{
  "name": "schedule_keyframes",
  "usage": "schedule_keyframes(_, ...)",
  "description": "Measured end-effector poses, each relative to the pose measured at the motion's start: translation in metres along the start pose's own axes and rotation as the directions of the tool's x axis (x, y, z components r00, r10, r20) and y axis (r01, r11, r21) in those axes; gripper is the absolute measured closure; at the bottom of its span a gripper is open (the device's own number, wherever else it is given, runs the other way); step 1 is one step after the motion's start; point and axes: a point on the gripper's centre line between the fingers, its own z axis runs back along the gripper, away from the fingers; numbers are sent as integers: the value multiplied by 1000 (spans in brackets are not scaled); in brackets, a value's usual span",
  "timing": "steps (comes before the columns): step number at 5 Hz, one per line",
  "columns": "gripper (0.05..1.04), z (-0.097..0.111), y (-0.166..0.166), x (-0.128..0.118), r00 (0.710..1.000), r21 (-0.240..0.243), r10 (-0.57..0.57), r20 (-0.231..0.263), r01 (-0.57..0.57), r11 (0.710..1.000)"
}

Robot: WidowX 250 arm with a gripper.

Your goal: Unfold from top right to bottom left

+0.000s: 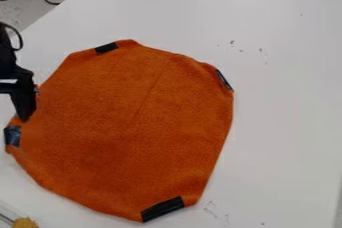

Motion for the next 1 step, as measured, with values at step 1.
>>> schedule_keyframes(1, 83, 10, -7, 15, 998, 4, -65, 18, 64, 998)
